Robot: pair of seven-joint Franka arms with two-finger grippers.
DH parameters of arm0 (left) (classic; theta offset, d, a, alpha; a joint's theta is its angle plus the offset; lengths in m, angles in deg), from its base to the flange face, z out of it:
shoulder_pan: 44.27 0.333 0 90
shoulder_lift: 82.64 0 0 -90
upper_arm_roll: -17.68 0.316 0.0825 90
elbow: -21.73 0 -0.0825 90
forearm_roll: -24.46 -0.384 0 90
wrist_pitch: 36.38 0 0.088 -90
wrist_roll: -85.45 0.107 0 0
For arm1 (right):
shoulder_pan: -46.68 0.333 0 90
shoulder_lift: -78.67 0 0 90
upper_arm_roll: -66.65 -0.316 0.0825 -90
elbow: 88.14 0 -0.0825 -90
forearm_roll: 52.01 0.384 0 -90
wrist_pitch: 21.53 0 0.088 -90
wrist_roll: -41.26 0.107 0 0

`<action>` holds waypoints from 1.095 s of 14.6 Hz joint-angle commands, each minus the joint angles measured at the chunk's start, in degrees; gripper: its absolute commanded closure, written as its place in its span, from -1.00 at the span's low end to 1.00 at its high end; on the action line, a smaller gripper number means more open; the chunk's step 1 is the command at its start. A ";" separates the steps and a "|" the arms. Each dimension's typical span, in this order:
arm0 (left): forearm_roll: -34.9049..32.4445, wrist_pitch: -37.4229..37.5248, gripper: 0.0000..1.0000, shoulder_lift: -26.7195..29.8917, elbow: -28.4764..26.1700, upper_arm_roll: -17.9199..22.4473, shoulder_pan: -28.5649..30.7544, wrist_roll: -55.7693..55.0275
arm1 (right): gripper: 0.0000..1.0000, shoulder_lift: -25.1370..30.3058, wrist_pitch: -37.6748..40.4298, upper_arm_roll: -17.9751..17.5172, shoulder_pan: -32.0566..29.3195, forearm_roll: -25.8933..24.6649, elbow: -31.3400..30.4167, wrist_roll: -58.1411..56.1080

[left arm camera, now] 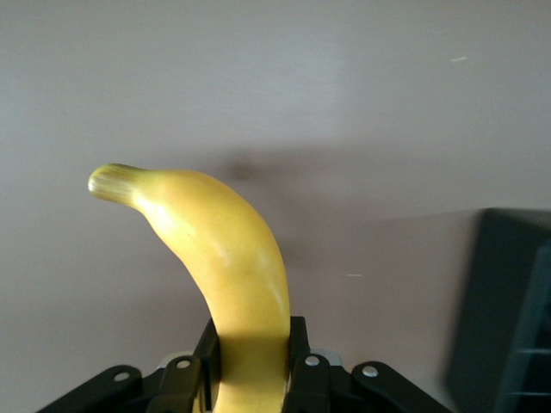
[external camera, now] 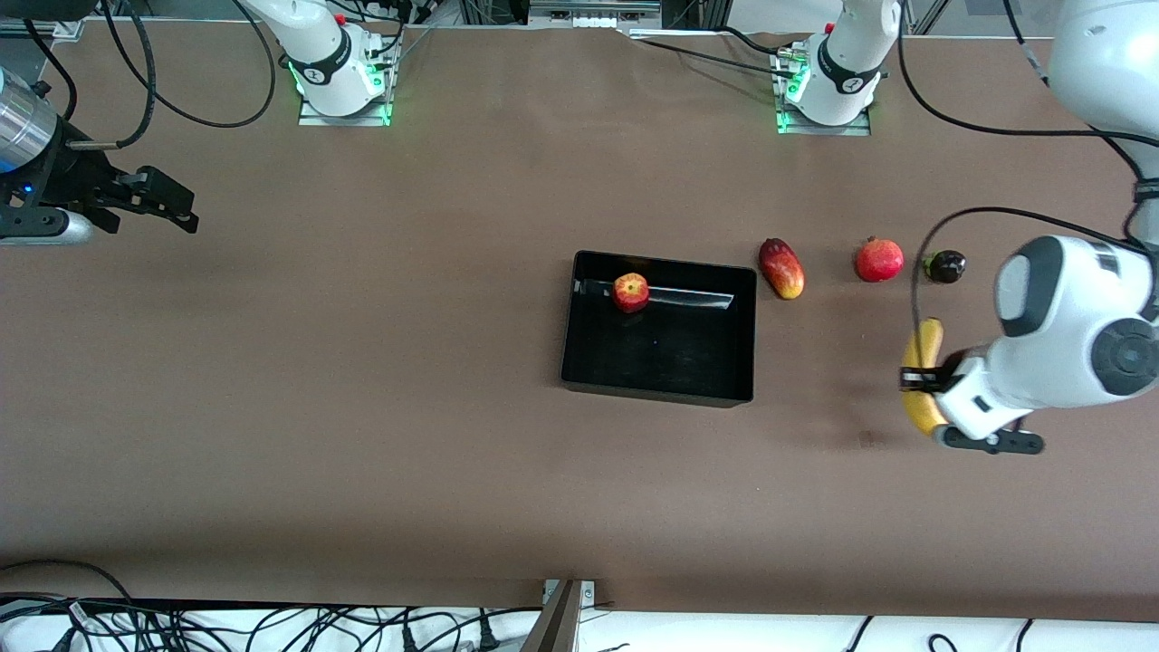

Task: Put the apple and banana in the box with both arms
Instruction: 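Close the left gripper on the banana and lift it, then carry the banana over the box and lower it inside with the left gripper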

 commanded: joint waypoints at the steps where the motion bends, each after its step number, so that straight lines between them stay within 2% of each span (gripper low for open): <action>1: 2.80 0.49 1.00 1.84 -1.49 0.61 -6.58 -16.92 | -1.00 -0.43 0.80 -0.50 -0.85 -0.37 1.31 -0.93; 5: 4.46 -1.43 1.00 1.40 -1.66 0.52 -13.72 -31.65 | -1.00 -0.43 0.80 -0.50 -0.94 -0.37 1.31 -0.93; 8: 5.53 -4.51 1.00 1.58 -4.12 0.44 -17.41 -39.04 | -1.00 -0.43 0.80 -0.50 -0.94 -0.37 1.31 -0.93; 11: 5.35 -7.40 1.00 0.61 -5.96 0.26 -20.84 -39.50 | -1.00 -0.43 0.80 -0.50 -0.94 -0.37 1.31 -0.93; 14: 4.21 -9.35 1.00 -1.23 -7.20 -2.20 -21.20 -38.54 | -1.00 -0.43 0.80 -0.50 -0.94 -0.37 1.31 -0.93; 16: 0.02 -9.96 1.00 -2.37 -7.20 -3.42 -21.29 -38.27 | -1.00 -0.43 0.80 -0.50 -0.94 -0.37 1.31 -0.93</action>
